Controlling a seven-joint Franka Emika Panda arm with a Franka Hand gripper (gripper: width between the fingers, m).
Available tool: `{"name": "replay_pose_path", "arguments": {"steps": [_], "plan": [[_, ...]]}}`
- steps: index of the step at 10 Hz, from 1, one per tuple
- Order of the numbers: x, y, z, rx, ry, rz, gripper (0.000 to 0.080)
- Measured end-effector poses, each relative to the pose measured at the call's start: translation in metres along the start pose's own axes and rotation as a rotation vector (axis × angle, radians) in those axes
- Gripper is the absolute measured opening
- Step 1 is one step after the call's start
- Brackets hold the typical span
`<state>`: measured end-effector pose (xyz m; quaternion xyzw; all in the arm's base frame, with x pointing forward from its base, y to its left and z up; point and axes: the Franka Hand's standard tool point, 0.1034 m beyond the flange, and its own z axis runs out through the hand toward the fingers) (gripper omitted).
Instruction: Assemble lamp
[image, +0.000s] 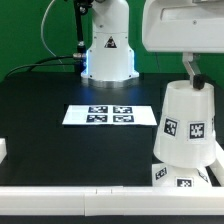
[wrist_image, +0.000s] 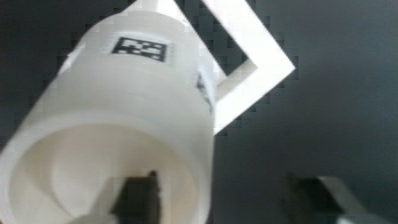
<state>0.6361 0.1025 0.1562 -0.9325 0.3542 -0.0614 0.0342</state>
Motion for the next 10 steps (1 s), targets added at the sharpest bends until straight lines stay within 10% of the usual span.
{"name": "replay_pose_path", "arguments": {"steps": [3,7,10], "plan": [[0.002,0.001,-0.005,-0.006,-0.011,-0.018,0.0642],[0.031,0.014,-0.095,0.071,-0.026,-0.077,0.0699],[0.041,0.027,-0.093,0.076,-0.006,-0.092,0.0699]]}}
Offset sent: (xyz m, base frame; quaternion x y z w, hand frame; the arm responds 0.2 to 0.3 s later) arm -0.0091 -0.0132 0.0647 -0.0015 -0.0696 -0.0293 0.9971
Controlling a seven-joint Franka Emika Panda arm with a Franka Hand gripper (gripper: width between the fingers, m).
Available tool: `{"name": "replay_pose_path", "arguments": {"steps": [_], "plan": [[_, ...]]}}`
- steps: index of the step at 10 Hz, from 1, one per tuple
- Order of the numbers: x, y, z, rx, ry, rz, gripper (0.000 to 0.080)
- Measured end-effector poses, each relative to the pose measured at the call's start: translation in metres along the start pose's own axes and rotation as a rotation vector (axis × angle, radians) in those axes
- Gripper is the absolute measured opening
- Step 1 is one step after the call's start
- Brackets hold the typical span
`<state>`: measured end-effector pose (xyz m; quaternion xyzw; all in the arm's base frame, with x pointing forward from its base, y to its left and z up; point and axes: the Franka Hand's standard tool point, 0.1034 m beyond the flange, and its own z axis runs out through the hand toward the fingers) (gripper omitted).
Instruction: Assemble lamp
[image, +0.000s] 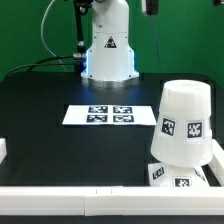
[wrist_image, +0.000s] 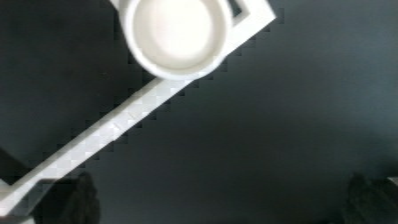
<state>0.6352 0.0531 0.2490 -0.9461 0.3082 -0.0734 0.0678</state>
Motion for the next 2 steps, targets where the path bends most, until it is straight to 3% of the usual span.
{"name": "replay_pose_path", "arguments": {"steps": [2], "plan": [[-0.0001,0.0001,0.0007,-0.001,0.0,-0.001,0.0699]]}}
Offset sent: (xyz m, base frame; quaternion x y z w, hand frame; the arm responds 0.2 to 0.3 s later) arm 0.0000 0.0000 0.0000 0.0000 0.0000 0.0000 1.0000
